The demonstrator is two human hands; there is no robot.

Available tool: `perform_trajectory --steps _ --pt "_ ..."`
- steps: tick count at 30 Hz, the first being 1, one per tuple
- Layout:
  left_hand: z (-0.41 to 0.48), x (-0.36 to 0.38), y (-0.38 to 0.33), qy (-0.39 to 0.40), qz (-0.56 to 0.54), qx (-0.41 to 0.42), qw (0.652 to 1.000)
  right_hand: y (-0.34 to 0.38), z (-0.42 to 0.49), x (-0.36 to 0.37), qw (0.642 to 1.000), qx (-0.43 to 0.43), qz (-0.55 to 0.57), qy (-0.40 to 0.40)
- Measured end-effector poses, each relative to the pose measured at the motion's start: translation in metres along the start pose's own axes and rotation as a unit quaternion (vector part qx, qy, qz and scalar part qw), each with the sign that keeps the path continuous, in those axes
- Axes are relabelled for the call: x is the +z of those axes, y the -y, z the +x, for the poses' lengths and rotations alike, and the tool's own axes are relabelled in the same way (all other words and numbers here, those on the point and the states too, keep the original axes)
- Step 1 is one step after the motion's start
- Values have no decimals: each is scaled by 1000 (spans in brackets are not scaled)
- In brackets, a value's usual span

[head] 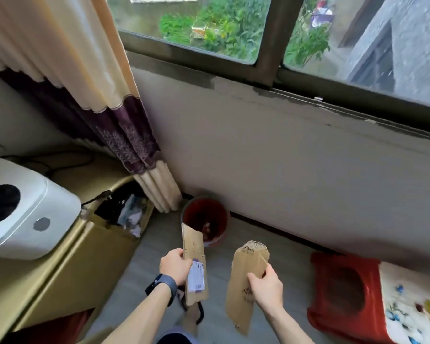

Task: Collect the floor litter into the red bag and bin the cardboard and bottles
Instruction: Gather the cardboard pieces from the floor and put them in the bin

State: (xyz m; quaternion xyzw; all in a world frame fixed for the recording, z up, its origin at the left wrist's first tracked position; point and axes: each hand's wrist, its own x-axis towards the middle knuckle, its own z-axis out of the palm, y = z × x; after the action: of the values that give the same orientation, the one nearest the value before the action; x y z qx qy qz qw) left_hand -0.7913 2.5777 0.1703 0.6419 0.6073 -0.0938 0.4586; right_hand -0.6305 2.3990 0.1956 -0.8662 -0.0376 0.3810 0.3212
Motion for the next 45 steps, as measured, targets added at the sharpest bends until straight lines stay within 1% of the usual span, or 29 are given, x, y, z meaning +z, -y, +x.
perform_trajectory --steps 2,5,10,14,16,18,20,22,24,28,30,32,34,35,37,39,42,43,45 --pt "23 -10 -2 15 -8 -17 1000 18 22 18 1000 6 -22 7" --pt "76 -17 -1 29 -49 -58 997 42 72 54 999 16 -45 8" --pt "157 -4 -11 44 -75 -64 994 62 151 97 998 -5 -56 4" --pt "231 33 8 62 -63 -99 991 53 210 127 994 -62 -89 13" --pt "268 56 18 65 -85 -125 986 42 241 138 989 -92 -114 16" --pt "295 70 18 68 -103 -144 982 33 263 142 983 -123 -136 6" --pt "313 85 22 89 -88 -160 979 18 281 146 972 -160 -169 9" --pt "315 96 33 113 -73 -170 976 2 294 153 962 -170 -210 28" --pt "311 100 46 112 -49 -158 980 -1 301 159 957 -180 -225 41" --pt "296 97 73 130 -25 -156 979 7 307 182 957 -172 -225 55" --pt "292 96 80 134 -23 -156 978 14 311 195 956 -193 -212 53" --pt "292 94 84 125 -21 -146 981 24 315 207 950 -234 -198 54" --pt "293 92 88 120 -11 -134 984 28 318 220 943 -250 -207 76" --pt "295 91 86 118 -5 -124 985 29 321 223 939 -243 -225 94" --pt "294 88 86 113 12 -104 988 22 314 228 934 -198 -268 129" --pt "287 85 80 113 31 -83 990 9 297 224 935 -156 -286 139" --pt "269 80 70 126 65 -33 989 -6 257 209 946 -132 -264 132" --pt "256 75 61 133 85 -4 987 -5 236 196 955 -127 -239 119" --pt "222 70 40 140 110 52 983 -5 197 166 963 -130 -215 100"
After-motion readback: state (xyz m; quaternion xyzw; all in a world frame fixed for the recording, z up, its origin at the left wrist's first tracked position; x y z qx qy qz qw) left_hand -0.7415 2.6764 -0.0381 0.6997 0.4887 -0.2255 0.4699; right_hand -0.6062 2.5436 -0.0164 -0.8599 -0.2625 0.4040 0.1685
